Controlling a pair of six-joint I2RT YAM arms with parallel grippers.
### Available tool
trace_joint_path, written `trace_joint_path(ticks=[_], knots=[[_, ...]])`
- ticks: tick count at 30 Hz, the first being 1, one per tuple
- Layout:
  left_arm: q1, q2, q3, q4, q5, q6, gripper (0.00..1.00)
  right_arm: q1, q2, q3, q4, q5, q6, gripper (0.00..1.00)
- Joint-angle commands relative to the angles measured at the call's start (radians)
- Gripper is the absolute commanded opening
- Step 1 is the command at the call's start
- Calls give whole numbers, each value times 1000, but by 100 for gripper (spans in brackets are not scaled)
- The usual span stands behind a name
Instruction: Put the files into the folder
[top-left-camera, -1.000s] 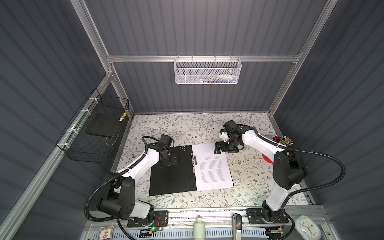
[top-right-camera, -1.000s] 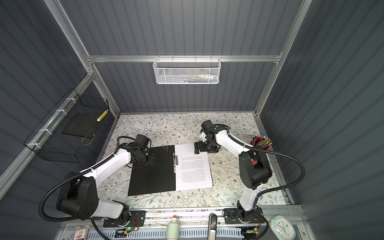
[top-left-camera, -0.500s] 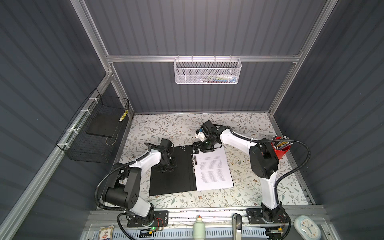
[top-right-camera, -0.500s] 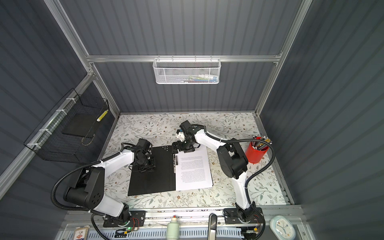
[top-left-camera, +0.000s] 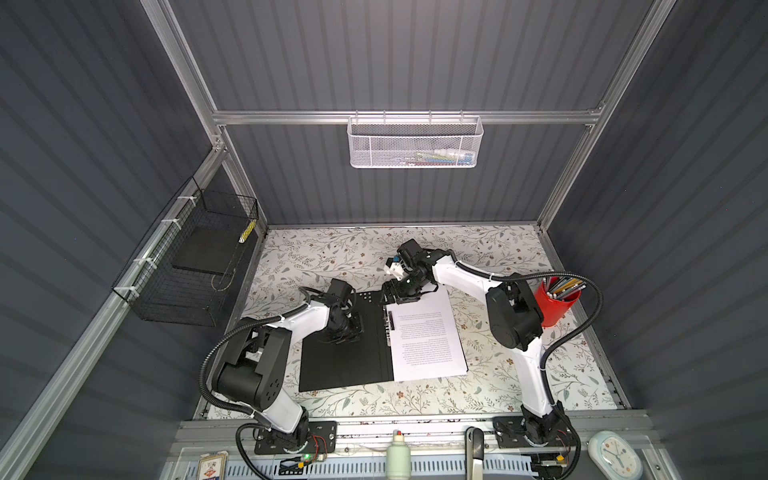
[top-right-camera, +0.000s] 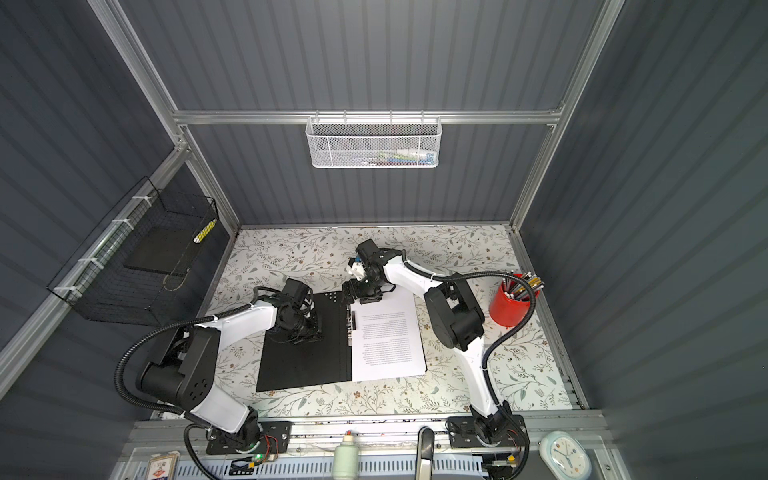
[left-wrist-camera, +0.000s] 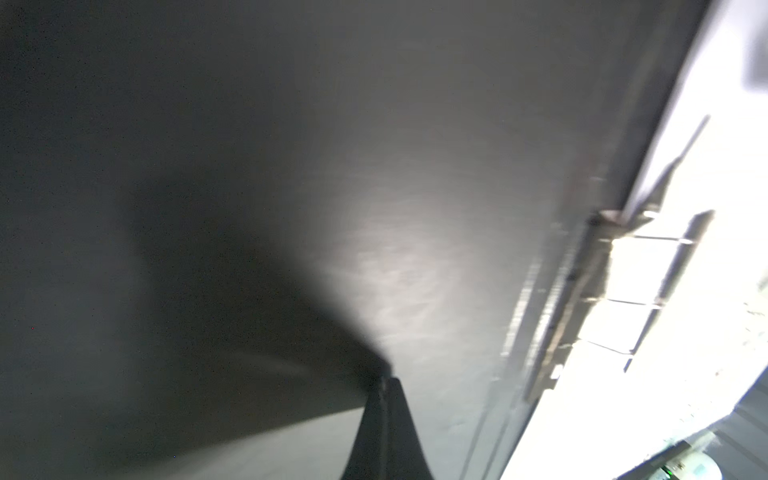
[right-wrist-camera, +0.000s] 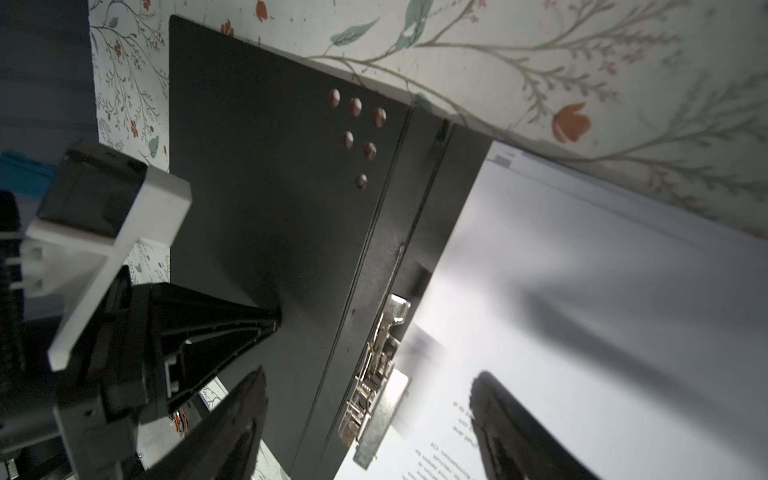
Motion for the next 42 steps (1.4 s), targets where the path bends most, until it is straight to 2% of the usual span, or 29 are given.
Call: trace_joint_path(ticks=[1,12,22,27,34,42], knots=[[-29,86,-56,-19,-36,-44,0,1,35,41,-50,-25,-37,76],[-31,56,-50,-67,-78,-49,0,10,77,49,31,-145,-29,64],[-31,44,-54,-70,-73,-47,0,12,129,71,43,-135,-18,63],[-30,38,-55,-71,-75,-48,0,13,144,75,55,-174,-10,61],[-28,36,-46,-74,-72,-54,0,19,113,35,105,-272,-24,57],[-18,14,-35,-83,-45,-60,0,31,51,-10,99,-268,-36,53]])
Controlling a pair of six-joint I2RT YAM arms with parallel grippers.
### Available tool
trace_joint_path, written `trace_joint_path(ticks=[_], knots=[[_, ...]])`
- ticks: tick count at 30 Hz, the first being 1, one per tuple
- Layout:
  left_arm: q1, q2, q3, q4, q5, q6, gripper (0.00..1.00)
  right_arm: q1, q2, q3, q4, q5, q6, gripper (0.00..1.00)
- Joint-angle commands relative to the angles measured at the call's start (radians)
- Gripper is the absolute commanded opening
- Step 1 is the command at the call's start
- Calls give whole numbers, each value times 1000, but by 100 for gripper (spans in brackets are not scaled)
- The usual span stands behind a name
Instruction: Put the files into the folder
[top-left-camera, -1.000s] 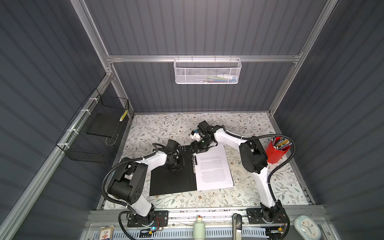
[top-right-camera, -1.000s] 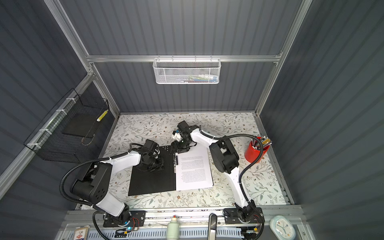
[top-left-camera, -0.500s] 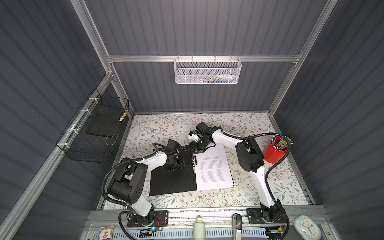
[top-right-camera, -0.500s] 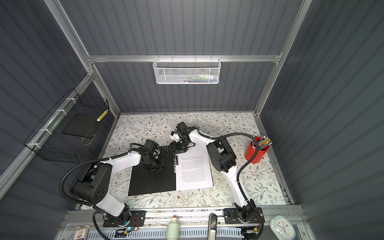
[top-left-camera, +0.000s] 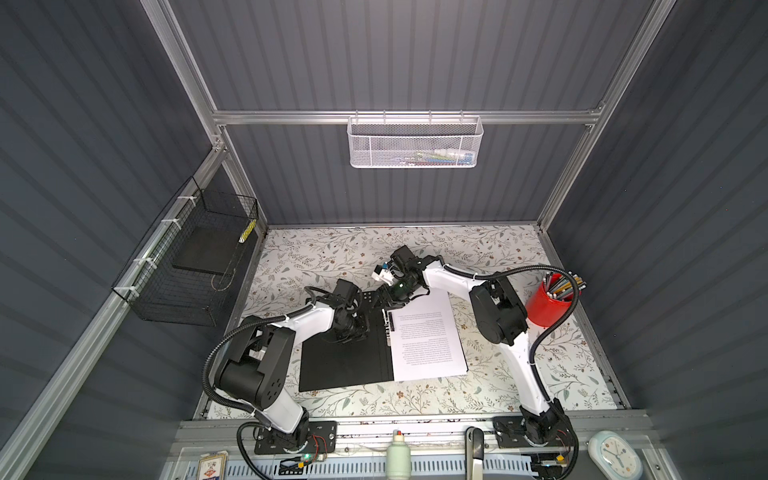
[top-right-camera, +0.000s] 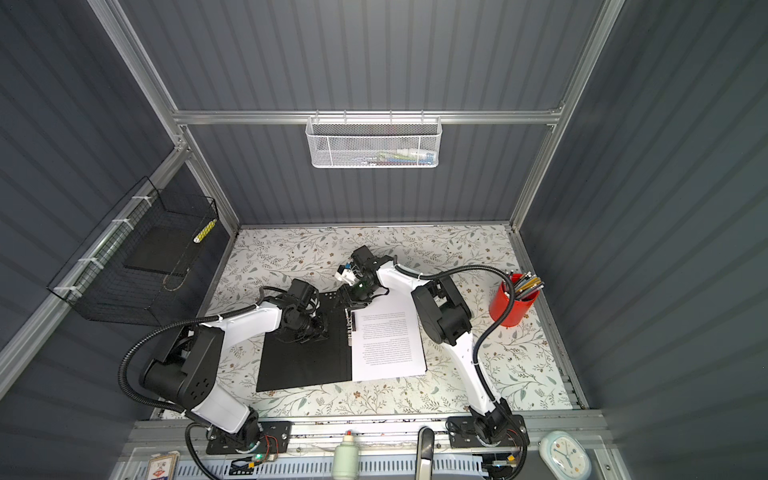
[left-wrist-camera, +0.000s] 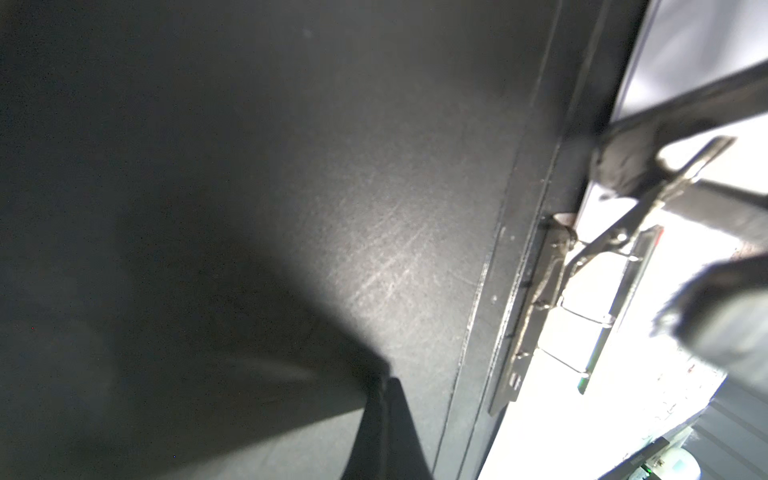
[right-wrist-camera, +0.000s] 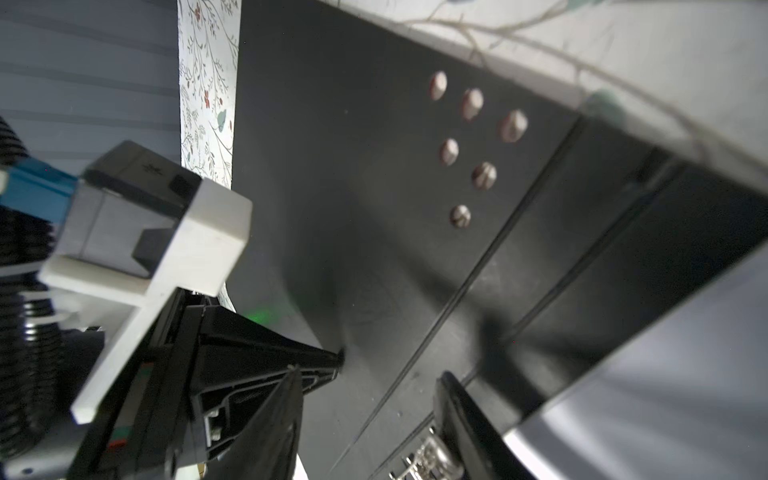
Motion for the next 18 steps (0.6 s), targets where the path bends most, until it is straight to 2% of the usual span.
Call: trace_joint_path(ticks=[1,4,12,15,18], knots=[[12,8,-33,-115,-37,-11,0,11,-69,-37,-1,-19,-19,53],[26,-5,-29,-114,-17,-10,0,21,-127,-91,10,-4,-19,53],[39,-38,-16,-134,-16,9,1,51,-278,-279,85,21,28,63],[44,-59,-9,-147,-12,23,10,64,-309,-334,104,42,50,64],[44,-80,15,-170,-9,60,24,80,-356,-373,118,93,81,65]])
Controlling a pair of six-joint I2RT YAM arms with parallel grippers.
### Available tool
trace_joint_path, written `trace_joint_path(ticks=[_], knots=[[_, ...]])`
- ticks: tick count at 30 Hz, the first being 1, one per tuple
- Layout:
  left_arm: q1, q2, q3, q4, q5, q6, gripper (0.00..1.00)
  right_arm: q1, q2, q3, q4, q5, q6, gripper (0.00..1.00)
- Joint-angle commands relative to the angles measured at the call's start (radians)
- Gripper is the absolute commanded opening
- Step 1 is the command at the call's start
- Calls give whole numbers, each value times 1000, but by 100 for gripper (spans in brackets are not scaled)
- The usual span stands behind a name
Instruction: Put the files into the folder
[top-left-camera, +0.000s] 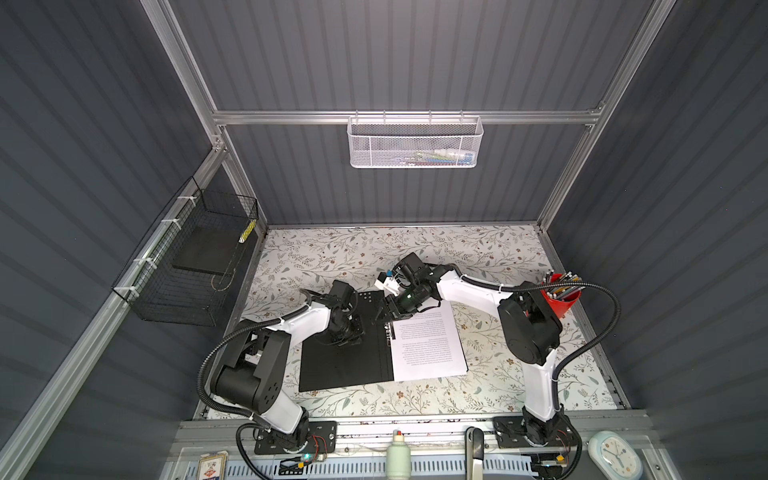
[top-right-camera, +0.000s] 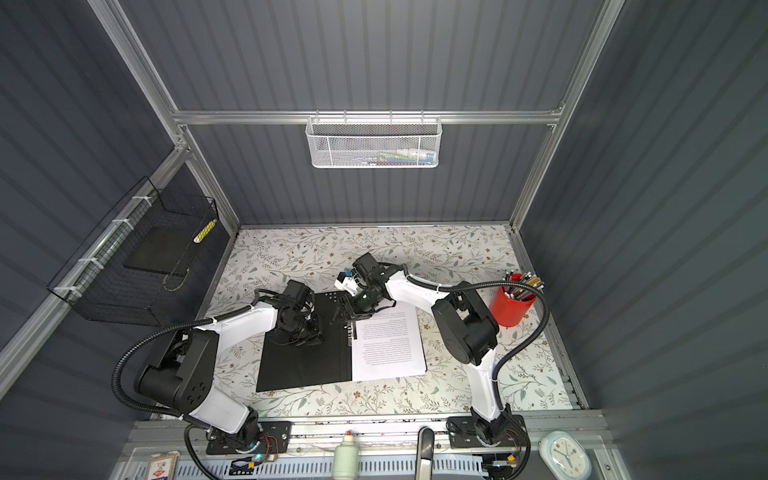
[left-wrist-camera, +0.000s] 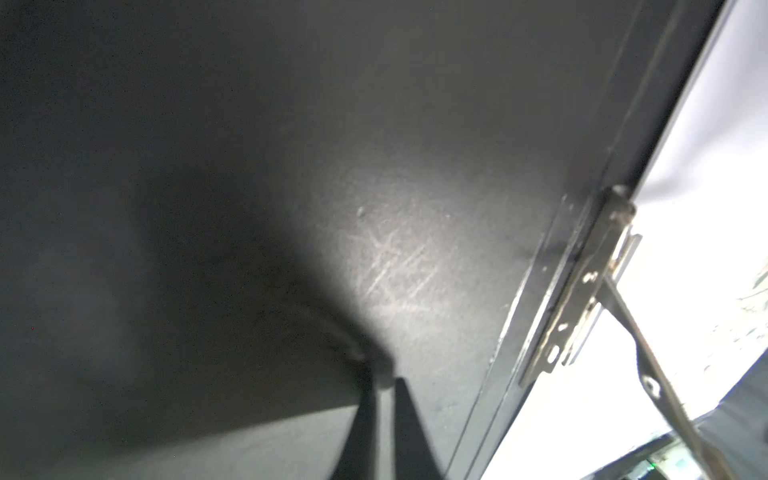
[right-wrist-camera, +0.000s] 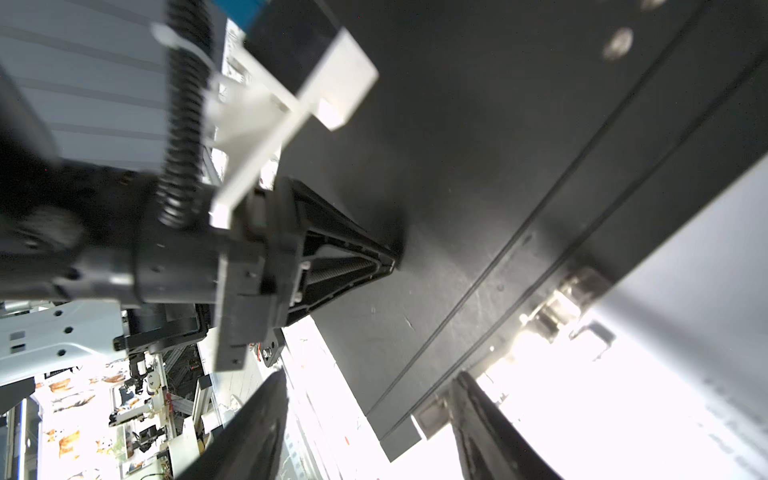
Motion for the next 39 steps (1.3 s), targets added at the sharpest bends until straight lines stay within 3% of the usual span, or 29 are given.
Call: trace_joint_path(ticks=[1,9,10,14,17,20,24,27,39], knots=[[7,-41,25,-73,-11,46,28,20,-58,-42,25,72,46,66],[7,-110,58,-133,-67,87,60,24,-150,-94,49,188,178,72],[7,-114,60,-137,-69,89,62,25,-162,-99,49,204,192,74],[7,-147,62,-155,-93,98,79,24,-212,-126,41,286,256,99],[11,-175,68,-183,-151,95,100,24,-219,-136,22,305,309,99],[29,-203,74,-230,-247,72,100,24,-225,-157,2,334,408,98],[78,-250,74,-291,-396,29,100,28,-259,-229,58,344,567,74],[126,-277,52,-282,-403,20,100,35,-260,-282,160,303,689,58],[155,-276,38,-273,-380,48,100,54,-242,-308,305,259,878,40]])
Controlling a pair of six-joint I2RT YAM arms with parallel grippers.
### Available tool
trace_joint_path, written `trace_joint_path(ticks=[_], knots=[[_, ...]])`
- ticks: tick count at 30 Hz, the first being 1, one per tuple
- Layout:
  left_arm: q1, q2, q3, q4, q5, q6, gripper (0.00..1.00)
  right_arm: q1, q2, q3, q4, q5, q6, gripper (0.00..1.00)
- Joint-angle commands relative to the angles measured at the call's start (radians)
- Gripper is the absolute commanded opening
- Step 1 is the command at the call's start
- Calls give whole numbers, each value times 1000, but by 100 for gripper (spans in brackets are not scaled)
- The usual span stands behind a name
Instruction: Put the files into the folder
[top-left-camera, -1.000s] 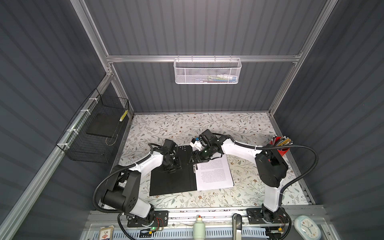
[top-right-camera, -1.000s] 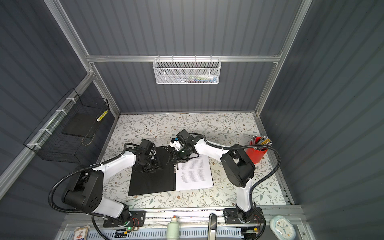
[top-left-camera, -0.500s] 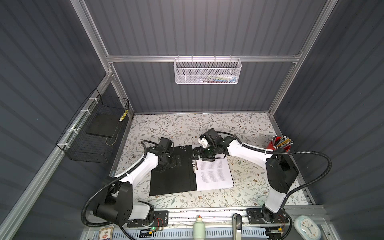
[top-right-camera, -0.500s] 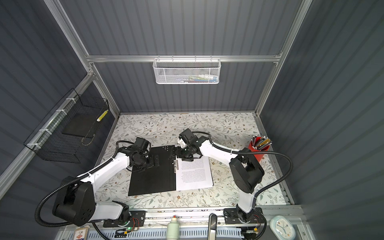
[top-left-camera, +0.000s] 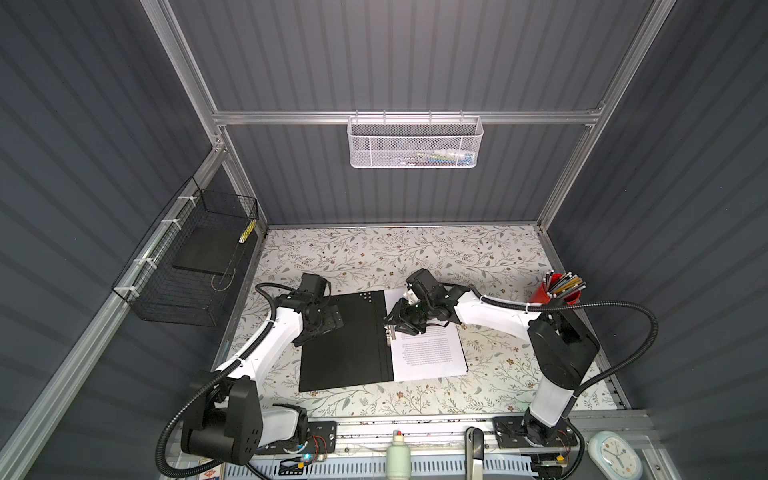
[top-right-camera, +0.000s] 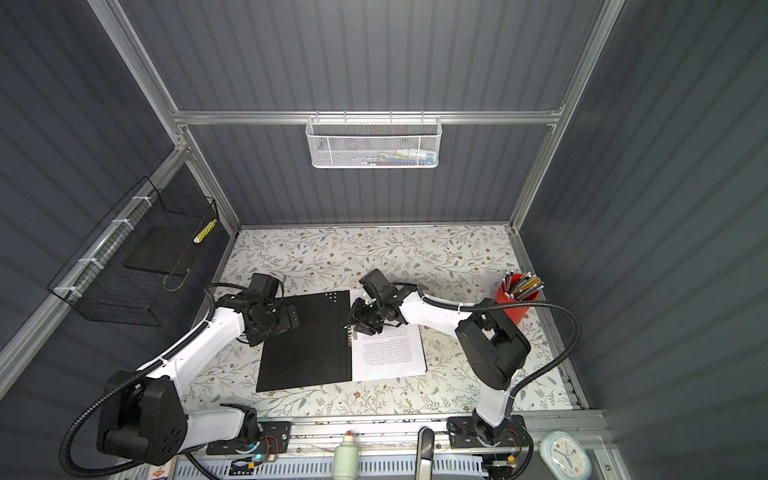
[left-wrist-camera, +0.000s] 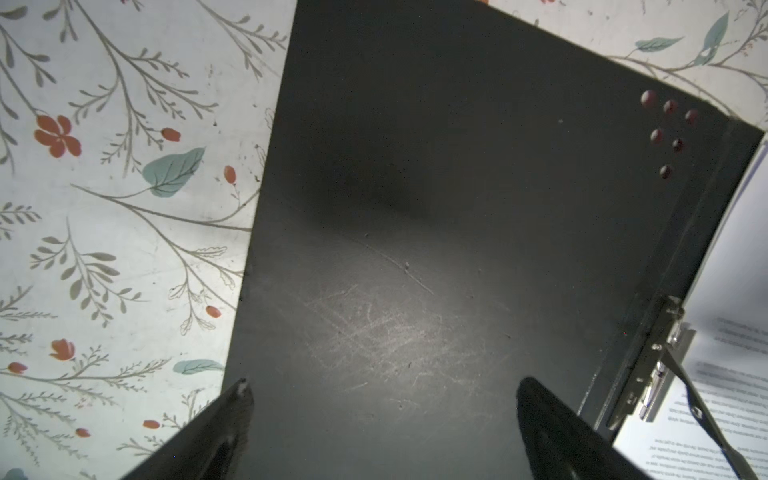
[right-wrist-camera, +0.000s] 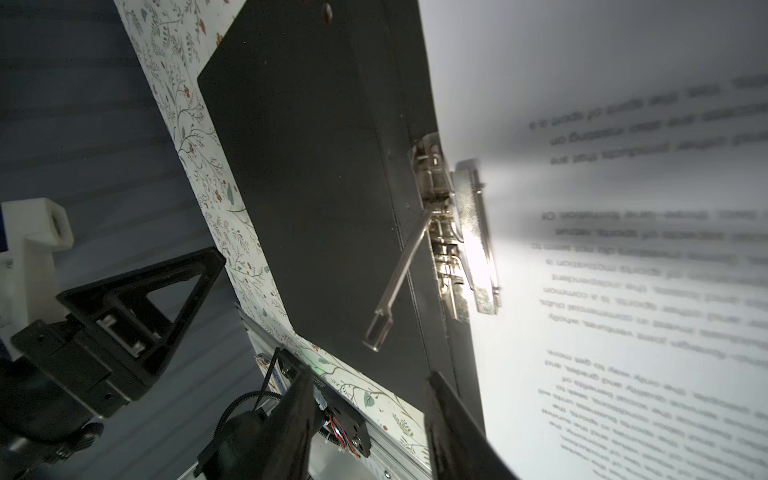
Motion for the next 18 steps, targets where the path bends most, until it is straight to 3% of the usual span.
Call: trace_joint_path(ticks=[1,18], knots=[[5,-10,-7,-25,-10,7,100,3,2,-5,45,-24,75,39],[8,-19,-15,-7,8,24,100,9,64,-17,81,-53,132,29]])
